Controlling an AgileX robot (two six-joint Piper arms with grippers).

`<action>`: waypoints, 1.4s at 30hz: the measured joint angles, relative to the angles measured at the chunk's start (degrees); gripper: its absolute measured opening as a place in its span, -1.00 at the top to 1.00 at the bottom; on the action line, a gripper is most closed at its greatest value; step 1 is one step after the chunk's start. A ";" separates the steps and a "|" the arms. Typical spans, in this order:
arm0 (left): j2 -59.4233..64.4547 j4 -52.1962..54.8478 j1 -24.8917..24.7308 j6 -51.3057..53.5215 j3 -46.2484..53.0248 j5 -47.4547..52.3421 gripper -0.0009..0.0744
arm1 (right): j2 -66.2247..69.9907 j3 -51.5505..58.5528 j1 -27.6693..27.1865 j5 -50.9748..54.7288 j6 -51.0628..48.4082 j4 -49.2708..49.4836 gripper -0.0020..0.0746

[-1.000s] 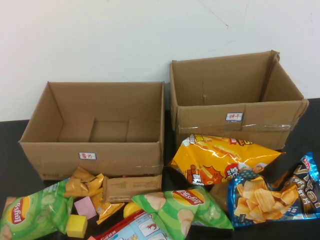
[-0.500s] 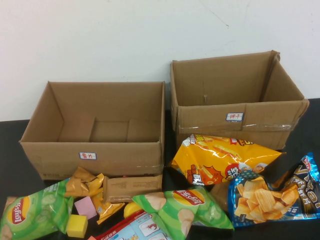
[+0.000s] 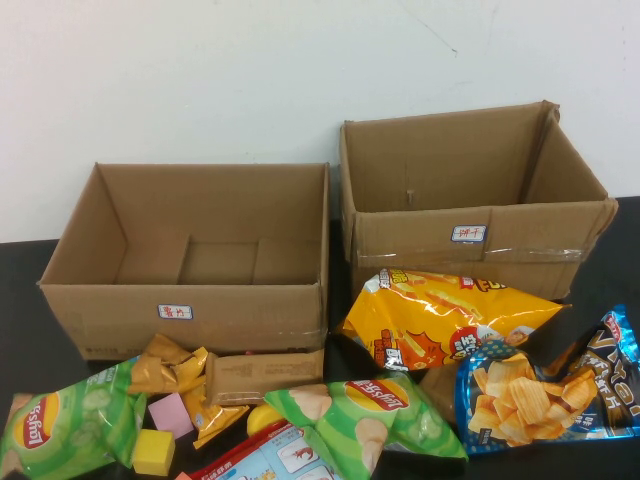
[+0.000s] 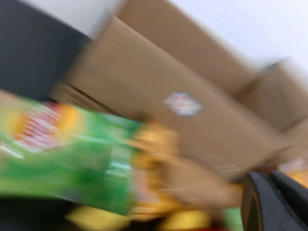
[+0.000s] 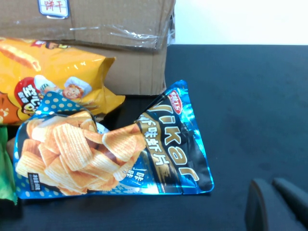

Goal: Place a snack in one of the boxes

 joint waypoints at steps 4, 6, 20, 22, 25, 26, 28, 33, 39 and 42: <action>0.00 -18.17 0.00 -1.38 0.00 -2.08 0.98 | 0.00 0.00 0.00 0.00 0.00 0.00 0.95; 0.00 -21.60 0.00 -1.50 0.00 -3.53 0.98 | 0.00 0.00 0.00 0.00 0.00 0.00 0.95; 10.02 -13.98 0.00 22.12 -17.79 22.54 0.98 | 0.00 0.00 0.00 0.00 -0.68 0.00 0.95; 15.51 -11.96 0.00 28.87 -21.64 28.82 0.98 | 0.00 0.00 0.00 0.00 -0.68 0.00 0.95; 23.23 -9.97 -1.51 37.17 -26.20 34.32 0.98 | 0.00 0.00 0.00 0.00 -0.68 0.00 0.95; 25.28 -9.45 -2.58 39.40 -27.46 35.23 0.98 | 0.00 0.00 0.00 0.00 -0.68 0.00 0.95; 28.18 -8.06 -4.57 43.39 -29.14 37.00 0.98 | 0.00 0.00 0.00 0.00 -0.68 0.00 0.95; 34.92 3.40 -15.46 48.64 -29.96 39.78 0.98 | 0.00 0.00 0.00 0.00 -0.68 0.00 0.95; 40.53 8.38 -28.56 49.01 -29.96 35.85 0.98 | 0.00 0.00 0.00 0.00 -0.68 0.00 0.95; 44.09 8.90 -34.43 47.37 -29.96 31.29 0.98 | 0.00 0.00 0.00 0.00 -0.68 0.00 0.95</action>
